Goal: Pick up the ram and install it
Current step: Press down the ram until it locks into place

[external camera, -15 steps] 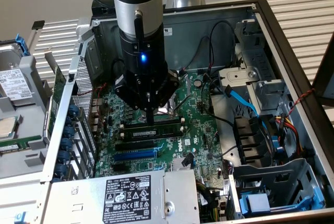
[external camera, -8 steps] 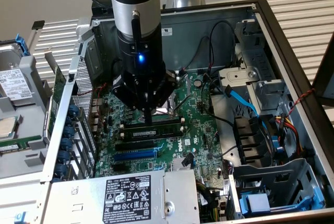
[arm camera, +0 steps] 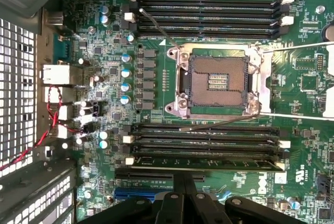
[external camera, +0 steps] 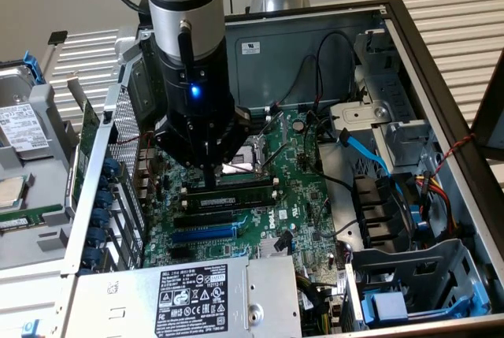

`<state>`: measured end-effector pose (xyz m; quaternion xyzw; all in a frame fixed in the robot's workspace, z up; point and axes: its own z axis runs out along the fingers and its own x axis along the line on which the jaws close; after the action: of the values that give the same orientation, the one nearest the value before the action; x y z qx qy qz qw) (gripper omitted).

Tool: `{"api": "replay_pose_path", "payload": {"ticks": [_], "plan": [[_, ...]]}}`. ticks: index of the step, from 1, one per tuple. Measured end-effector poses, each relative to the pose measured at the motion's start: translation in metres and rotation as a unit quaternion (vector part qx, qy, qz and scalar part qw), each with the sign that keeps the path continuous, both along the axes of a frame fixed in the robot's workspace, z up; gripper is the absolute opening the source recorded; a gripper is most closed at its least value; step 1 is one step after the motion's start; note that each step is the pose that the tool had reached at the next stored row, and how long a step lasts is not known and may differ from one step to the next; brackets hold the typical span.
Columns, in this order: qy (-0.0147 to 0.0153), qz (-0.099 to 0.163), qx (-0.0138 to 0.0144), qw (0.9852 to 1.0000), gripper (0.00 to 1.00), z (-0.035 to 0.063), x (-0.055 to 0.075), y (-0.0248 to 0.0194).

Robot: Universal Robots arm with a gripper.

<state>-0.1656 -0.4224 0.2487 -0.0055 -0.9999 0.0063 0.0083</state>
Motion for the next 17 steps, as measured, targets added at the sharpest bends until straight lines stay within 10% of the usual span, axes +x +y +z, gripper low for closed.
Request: {"api": "replay_pose_path", "payload": {"ticks": [10,17], "plan": [[0.0001,-0.001,0.0074,1.0,0.11,-0.0093,-0.006,0.0],[0.0001,-0.002,0.0077,1.0,0.11,-0.0158,-0.006,0.0]]}}
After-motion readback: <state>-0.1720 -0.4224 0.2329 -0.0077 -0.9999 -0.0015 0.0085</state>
